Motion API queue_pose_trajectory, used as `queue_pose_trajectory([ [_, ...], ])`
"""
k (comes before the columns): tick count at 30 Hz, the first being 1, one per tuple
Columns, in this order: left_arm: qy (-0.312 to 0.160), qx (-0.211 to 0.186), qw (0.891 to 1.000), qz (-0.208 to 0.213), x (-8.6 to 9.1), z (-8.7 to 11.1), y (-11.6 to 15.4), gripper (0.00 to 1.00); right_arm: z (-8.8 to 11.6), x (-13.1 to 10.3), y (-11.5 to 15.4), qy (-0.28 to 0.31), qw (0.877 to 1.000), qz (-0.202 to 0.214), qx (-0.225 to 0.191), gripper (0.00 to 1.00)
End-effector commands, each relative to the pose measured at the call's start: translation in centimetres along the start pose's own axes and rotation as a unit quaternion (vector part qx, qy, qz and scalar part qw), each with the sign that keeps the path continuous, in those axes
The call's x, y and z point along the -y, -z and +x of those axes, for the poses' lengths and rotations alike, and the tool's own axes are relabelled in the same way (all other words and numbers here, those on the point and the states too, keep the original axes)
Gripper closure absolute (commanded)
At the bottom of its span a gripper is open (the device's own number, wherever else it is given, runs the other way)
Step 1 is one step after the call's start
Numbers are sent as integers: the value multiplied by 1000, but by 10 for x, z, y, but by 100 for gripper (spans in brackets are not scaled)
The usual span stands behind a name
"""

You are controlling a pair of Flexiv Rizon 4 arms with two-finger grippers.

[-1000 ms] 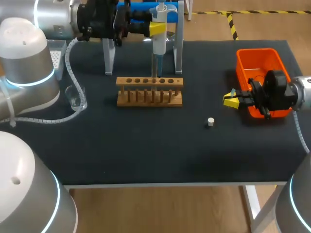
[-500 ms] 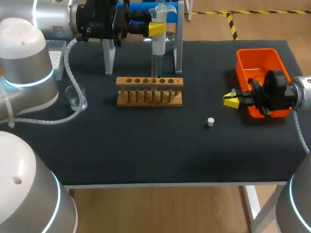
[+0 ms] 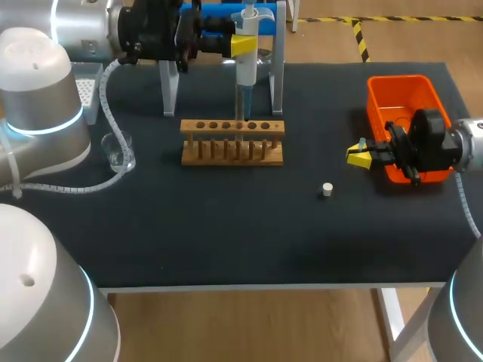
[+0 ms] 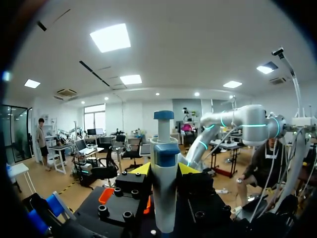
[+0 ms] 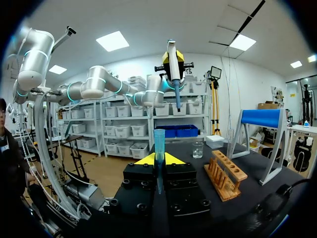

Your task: Invert the test tube, pick up the pipette, mount the tip to pipette, aspirate from beaker and dispense into the tube, eject the tip, return the pipette, and cap with the stopper.

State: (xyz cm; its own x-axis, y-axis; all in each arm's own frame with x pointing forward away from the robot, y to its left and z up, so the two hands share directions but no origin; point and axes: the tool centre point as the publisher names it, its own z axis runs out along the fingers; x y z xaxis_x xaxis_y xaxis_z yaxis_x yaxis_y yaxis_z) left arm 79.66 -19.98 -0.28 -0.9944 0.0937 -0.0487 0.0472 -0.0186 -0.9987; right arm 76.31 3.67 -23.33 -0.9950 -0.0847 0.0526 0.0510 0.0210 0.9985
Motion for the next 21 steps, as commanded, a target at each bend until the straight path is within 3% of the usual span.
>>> queue_pose_trajectory([
  [1,-1,1,1000,1,0,0,0,100,1,0,0,0,1000,1,1,100],
  [21,-1,1,1000,1,0,0,0,100,-14,-2,-76,3,999,19,-27,100],
])
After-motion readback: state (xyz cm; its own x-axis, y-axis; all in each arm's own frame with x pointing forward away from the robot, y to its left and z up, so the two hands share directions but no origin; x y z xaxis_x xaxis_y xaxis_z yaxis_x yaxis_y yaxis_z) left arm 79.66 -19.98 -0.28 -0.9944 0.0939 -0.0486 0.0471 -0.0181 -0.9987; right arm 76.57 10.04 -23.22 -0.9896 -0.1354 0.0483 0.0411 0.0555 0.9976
